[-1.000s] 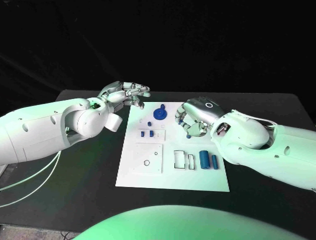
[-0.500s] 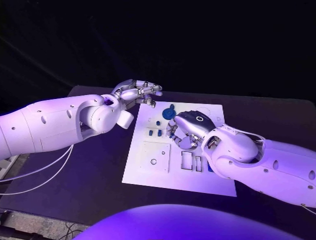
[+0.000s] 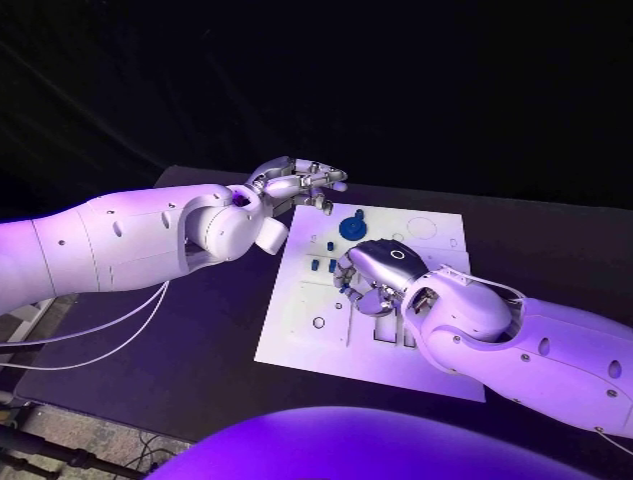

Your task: Assemble the parts on the task board

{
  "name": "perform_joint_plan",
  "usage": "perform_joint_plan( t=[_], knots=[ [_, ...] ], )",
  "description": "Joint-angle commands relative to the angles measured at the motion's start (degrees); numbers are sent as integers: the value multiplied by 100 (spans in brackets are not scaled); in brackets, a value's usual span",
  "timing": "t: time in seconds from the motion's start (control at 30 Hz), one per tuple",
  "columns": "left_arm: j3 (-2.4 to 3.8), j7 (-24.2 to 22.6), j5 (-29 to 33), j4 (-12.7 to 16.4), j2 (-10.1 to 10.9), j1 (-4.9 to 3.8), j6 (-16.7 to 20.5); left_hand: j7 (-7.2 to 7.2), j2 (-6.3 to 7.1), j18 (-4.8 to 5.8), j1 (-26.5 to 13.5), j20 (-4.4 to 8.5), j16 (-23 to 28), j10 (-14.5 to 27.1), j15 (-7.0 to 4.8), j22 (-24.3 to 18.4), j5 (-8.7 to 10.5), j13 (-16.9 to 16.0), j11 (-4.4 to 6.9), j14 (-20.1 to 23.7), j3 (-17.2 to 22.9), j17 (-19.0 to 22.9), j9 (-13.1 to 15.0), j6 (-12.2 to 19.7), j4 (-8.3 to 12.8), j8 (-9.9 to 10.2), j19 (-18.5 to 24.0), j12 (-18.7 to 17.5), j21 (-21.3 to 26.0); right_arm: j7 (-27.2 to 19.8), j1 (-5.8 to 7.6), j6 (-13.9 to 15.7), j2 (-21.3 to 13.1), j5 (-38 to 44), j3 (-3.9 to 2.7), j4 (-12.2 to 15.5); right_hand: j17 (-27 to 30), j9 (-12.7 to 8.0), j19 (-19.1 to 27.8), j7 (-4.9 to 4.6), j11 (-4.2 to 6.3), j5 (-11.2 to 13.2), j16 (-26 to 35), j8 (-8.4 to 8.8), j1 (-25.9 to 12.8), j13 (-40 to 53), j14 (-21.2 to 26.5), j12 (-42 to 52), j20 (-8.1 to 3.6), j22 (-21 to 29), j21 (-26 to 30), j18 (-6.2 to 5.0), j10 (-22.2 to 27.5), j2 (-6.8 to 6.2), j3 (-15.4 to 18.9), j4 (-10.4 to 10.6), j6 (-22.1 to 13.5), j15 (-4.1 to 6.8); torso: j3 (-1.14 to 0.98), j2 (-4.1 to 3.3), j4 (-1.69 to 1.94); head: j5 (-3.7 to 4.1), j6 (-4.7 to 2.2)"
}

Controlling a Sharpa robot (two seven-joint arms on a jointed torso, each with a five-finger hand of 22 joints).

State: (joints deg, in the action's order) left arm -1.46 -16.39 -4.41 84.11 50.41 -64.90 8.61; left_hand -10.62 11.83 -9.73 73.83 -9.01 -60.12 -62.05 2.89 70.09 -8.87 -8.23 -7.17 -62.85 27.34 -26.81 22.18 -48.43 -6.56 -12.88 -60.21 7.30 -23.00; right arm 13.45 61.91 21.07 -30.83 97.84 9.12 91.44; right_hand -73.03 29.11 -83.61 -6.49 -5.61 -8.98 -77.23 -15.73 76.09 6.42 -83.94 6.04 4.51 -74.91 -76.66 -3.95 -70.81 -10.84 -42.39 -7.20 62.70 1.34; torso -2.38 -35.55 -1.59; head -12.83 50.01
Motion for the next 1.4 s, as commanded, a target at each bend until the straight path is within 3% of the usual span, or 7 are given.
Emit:
perform_joint_plan(
  t=[0.03,0.57,1.4],
  knots=[
    [6,-78,46,0,-20,-7,-7,-5,2,-54,46,14,22,27,3,-9,-36,-6,4,39,-33,9,-7,33,-8,16,-47,-9,25,-62,-30,-177,28,8,7,-27,8,11,-33,-8,285,-19,-26,-13,4,596,-303,57,-19,-1132,-22,107,-322,55,-39,1,5,34,0,-1,-1,-50,-1],
    [6,-42,26,-23,-30,-8,-59,-6,2,-54,51,12,25,35,4,-14,-50,-8,2,41,-45,12,-5,33,-9,6,-53,-9,35,-86,-128,-283,79,8,33,-91,4,14,-32,-9,284,-28,-31,-11,1,601,-303,55,-18,-1131,-21,106,-320,54,-41,0,3,33,2,2,-4,-154,-1],
    [7,-2,-16,-29,-10,-10,-89,-9,-2,-54,71,10,29,45,6,-22,-74,-12,1,46,-61,18,-6,50,-6,-5,-63,-8,54,-95,-167,-335,107,20,38,-169,-2,21,-33,-11,282,-46,-40,-7,-5,614,-304,48,-17,-1133,-26,107,-317,53,-44,-5,-3,31,-2,-1,0,-209,-1]
  ],
)
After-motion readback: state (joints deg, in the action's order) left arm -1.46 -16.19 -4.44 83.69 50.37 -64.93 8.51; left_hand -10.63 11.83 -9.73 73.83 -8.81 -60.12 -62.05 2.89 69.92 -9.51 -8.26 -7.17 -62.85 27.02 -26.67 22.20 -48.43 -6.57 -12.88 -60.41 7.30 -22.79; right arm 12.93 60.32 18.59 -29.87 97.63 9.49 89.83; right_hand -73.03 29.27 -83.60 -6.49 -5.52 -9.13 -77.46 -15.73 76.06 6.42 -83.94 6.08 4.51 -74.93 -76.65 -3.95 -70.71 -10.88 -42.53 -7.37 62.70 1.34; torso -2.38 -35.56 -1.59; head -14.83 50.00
